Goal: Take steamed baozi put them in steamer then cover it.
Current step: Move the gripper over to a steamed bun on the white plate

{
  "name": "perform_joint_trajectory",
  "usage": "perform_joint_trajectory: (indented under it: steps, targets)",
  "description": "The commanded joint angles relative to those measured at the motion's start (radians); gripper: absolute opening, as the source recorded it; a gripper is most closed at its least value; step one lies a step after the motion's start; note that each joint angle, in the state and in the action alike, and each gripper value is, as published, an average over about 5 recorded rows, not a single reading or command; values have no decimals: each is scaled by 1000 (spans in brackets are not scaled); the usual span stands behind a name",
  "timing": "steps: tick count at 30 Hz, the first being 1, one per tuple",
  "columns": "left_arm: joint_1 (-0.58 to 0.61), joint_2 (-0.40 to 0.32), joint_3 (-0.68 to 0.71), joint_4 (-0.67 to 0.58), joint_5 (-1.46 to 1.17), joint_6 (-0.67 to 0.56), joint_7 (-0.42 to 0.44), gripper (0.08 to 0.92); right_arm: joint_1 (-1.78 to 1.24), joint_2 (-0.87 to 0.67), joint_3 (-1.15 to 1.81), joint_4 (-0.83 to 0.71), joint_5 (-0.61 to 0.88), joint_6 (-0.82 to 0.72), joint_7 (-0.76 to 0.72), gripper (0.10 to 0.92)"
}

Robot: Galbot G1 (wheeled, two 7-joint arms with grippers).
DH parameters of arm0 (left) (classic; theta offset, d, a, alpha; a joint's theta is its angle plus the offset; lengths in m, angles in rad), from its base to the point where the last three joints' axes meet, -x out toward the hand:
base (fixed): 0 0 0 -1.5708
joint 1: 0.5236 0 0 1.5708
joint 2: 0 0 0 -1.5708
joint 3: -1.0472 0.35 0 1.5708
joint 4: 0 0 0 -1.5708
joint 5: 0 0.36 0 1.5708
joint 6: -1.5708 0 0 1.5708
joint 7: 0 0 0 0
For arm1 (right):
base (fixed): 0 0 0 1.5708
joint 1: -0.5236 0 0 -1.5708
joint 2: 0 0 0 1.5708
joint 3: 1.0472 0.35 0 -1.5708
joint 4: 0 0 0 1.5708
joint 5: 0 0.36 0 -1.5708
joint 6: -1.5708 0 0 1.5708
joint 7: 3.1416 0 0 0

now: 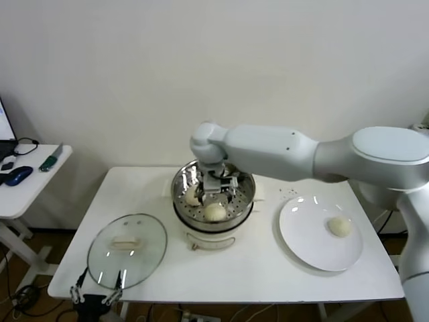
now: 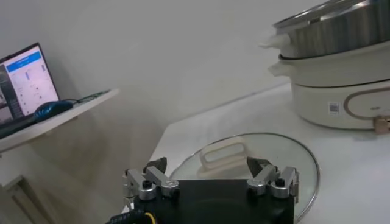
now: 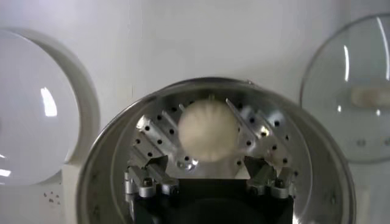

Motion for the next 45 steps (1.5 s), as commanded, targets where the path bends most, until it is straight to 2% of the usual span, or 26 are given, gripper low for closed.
perform_joint_trajectory:
  steps: [1,11,15,21,30,45]
  targets:
    - [-6,2,2,2,4,1,0,823,173,-232,-120,-11,284,-276,170,823]
    - [0,7,3,-3,5,-3,0,823,106,-576,-126,43,399,-563,138,823]
    - [-3,8,3,-5,5,-1,0,823,-32,-700,-50,25,330,-607,117,823]
    - [-9,4,3,-5,11,6,1,823,-297,-821,173,-14,174,-584,75,823]
    - [-13,-6,3,-6,29,16,1,823,-643,-821,531,-152,-60,-461,58,823]
    - [-11,-22,4,-11,55,25,0,823,-673,-677,615,-307,-147,-408,58,823]
